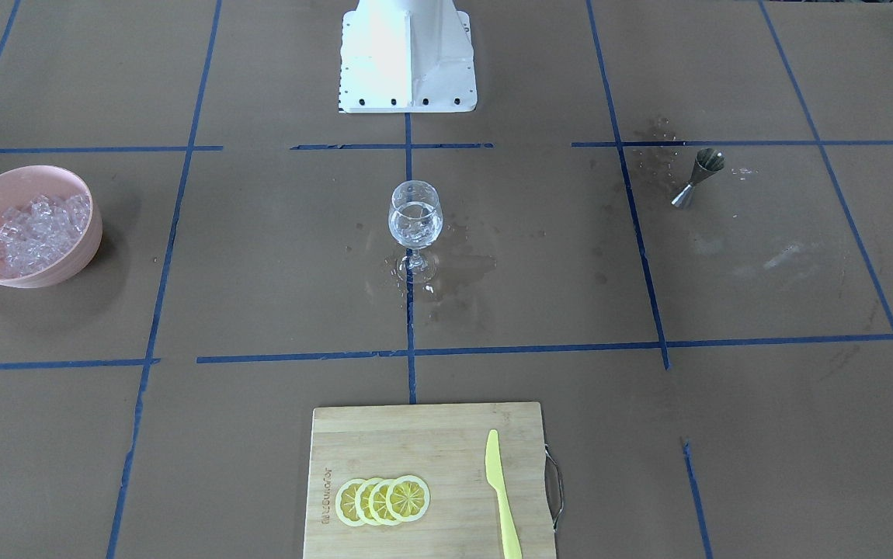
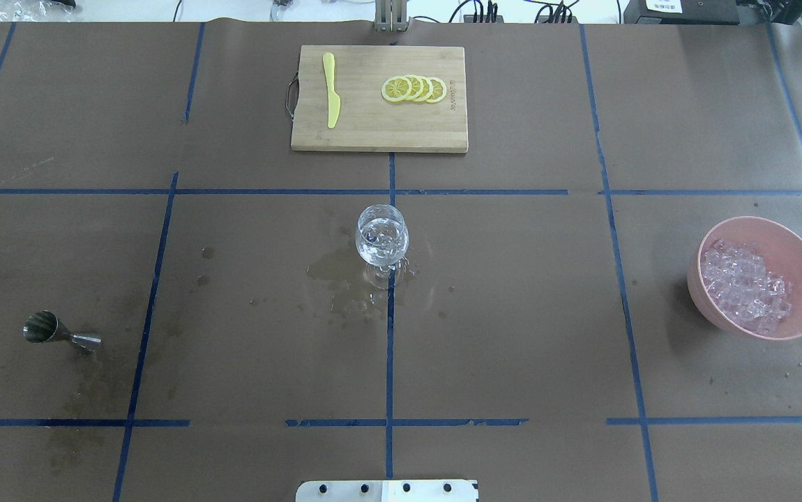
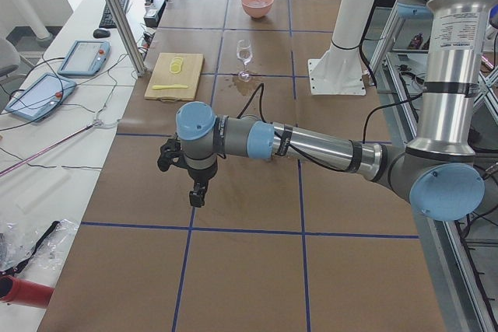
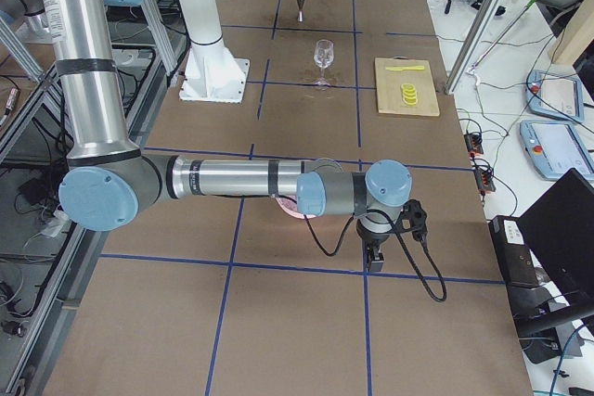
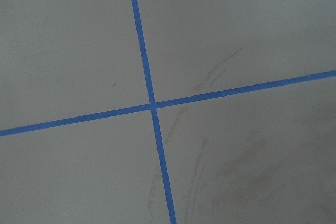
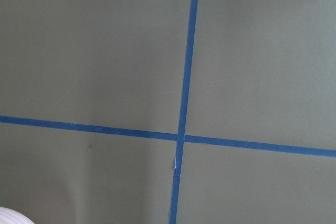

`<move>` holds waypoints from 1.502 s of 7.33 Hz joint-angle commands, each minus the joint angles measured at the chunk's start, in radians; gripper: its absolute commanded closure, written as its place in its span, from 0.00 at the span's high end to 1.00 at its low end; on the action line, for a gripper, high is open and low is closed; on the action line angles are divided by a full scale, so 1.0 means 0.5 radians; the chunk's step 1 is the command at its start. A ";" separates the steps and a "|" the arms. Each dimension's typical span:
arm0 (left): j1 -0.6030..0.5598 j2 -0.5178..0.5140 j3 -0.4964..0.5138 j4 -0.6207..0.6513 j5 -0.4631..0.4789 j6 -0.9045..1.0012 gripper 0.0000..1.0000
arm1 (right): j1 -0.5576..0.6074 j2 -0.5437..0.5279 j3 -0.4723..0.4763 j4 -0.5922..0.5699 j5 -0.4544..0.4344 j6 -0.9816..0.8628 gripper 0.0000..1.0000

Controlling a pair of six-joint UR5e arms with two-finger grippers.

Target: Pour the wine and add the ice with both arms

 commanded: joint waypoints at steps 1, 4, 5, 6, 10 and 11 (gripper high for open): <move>0.003 0.014 0.073 -0.136 -0.020 0.001 1.00 | -0.019 -0.021 -0.003 0.012 0.034 -0.005 1.00; -0.001 -0.017 0.061 -0.168 -0.024 -0.005 1.00 | -0.019 -0.021 -0.003 0.021 0.046 -0.002 1.00; -0.004 -0.017 0.079 -0.171 -0.020 0.001 1.00 | -0.019 -0.024 -0.015 0.018 0.049 -0.002 1.00; -0.013 -0.008 0.070 -0.165 -0.020 -0.002 1.00 | -0.019 -0.027 -0.006 0.018 0.053 -0.005 1.00; -0.013 0.075 0.104 -0.161 0.004 -0.011 1.00 | -0.019 -0.024 -0.015 0.018 0.050 -0.002 1.00; -0.013 0.106 0.107 -0.161 0.004 -0.005 1.00 | -0.019 -0.024 -0.015 0.018 0.043 -0.002 1.00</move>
